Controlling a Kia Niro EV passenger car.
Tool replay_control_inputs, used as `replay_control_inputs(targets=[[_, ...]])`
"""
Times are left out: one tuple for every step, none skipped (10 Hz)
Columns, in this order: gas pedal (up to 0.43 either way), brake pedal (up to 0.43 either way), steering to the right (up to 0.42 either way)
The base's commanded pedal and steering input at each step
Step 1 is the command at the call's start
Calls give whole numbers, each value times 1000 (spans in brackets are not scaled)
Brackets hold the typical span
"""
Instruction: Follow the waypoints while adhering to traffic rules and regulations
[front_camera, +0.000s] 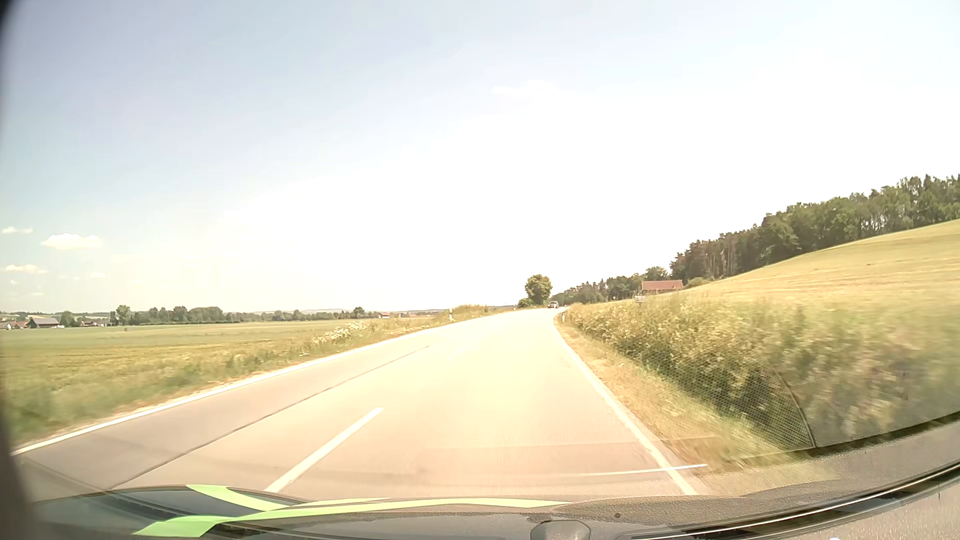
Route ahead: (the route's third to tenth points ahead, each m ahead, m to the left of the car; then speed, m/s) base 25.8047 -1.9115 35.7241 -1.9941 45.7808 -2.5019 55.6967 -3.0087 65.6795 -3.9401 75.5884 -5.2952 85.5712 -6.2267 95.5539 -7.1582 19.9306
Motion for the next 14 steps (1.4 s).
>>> replay_control_inputs(targets=[[157, 0, 5], [177, 0, 4], [220, 0, 5], [228, 0, 5], [240, 0, 5], [240, 0, 5], [240, 0, 5], [240, 0, 4], [240, 0, 4], [240, 0, 4], [228, 0, 5], [197, 0, 4], [177, 0, 4], [177, 0, 4]])
